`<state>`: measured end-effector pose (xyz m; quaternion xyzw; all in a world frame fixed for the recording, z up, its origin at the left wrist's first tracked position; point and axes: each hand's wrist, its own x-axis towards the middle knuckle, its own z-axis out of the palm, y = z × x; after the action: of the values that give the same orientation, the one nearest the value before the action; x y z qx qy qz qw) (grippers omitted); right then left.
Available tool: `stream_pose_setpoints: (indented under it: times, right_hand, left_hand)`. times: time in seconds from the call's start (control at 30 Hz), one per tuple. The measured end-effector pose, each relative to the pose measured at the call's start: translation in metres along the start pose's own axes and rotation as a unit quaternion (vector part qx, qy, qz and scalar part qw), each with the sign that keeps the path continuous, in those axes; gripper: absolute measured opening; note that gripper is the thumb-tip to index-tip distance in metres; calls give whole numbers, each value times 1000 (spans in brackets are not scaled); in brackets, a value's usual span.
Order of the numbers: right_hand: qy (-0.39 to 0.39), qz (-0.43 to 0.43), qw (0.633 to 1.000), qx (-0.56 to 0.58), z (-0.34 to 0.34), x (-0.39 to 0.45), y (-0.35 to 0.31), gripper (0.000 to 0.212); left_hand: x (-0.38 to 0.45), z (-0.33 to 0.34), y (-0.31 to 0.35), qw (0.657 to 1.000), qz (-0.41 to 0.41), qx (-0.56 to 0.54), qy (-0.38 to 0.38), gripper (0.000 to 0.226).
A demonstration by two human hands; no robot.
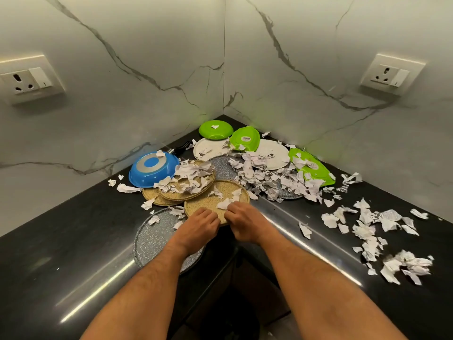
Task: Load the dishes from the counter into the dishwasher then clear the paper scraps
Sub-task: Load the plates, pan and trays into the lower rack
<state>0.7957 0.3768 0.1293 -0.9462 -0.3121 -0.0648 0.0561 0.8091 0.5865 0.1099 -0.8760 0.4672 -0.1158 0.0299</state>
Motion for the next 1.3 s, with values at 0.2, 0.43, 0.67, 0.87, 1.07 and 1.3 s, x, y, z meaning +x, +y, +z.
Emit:
stream_pose_setpoints:
  times: [0.2, 0.43, 0.67, 0.87, 1.07, 1.3]
  right_hand:
    - [107, 54, 993, -21, -46, 7, 6, 32]
    - [199, 151, 968, 10, -83, -6, 25, 40]
    - [232, 216, 946, 64, -92, -24, 25, 14]
    - [244, 257, 929, 106, -96, -53, 14, 11]
    - [237, 246, 937, 72, -100, -81, -15, 16]
    - [230, 215, 949, -16, -94, -127, -64, 43]
  left_hand:
    - [18, -35, -10, 991, -40, -37, 124, 15]
    - [36, -56, -19, 958, -186, -129, 176, 29]
    - [55, -62, -8, 888, -312, -274, 200, 22]
    - [55, -53, -5, 824, -379, -376, 191, 16]
    - [48, -58, 13, 786, -413, -410, 207, 21]
    - [11, -64, 50, 821, -351, -394, 220, 36]
